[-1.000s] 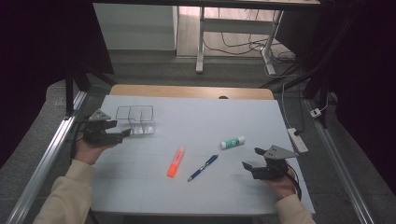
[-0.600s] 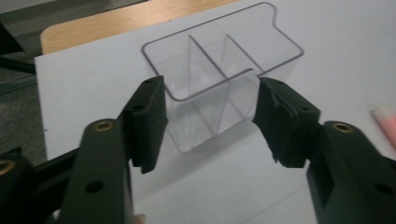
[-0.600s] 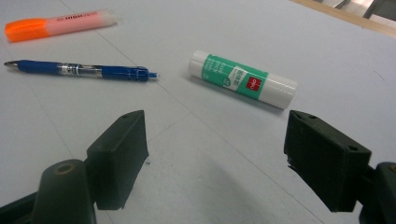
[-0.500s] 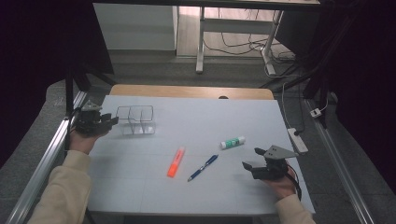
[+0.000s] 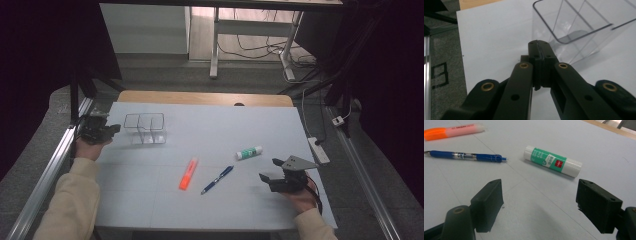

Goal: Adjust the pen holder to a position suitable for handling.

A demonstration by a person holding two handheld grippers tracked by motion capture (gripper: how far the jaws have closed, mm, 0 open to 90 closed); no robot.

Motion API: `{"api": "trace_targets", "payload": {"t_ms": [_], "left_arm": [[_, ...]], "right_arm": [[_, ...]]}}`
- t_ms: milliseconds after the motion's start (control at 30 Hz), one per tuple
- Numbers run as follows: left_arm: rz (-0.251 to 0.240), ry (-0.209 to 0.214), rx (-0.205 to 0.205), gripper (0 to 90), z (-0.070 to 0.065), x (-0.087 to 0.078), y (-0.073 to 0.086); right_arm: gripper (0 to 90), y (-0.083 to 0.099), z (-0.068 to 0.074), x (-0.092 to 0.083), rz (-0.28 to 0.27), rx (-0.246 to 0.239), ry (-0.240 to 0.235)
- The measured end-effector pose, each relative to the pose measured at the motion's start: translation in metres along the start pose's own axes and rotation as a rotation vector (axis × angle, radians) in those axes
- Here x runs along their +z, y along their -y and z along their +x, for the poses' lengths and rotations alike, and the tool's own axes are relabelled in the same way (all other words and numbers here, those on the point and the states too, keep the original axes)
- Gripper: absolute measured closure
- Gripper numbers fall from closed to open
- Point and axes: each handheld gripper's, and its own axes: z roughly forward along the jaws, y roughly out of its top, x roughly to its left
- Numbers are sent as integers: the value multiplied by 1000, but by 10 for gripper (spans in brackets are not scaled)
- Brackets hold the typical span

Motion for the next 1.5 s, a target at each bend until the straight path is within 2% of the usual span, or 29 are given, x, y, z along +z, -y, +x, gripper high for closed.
{"api": "trace_targets", "payload": {"t_ms": [133, 233, 333, 400, 700, 867, 933, 1033, 1500], "left_arm": [[16, -6, -1, 890, 1, 12, 0], [27, -13, 13, 890, 1, 19, 0], [32, -7, 7, 890, 3, 25, 1], [41, -27, 27, 890, 2, 29, 3], [28, 8, 29, 891, 3, 36, 8], [34, 41, 27, 891, 4, 43, 12], [36, 41, 36, 891, 4, 45, 12], [32, 59, 26, 891, 7, 48, 13], [33, 75, 7, 892, 10, 54, 14]], "right_arm": [[219, 0, 0, 0, 1, 0, 3], [219, 0, 0, 0, 1, 0, 2], [219, 0, 0, 0, -2, -6, -1], [219, 0, 0, 1, 0, -8, 1], [220, -1, 2, 1, 6, -13, -1], [220, -1, 2, 2, 11, -10, 3], [220, -1, 3, 2, 7, -9, 1], [220, -1, 3, 2, 12, -13, 4], [220, -1, 4, 2, 10, -16, 4]]}}
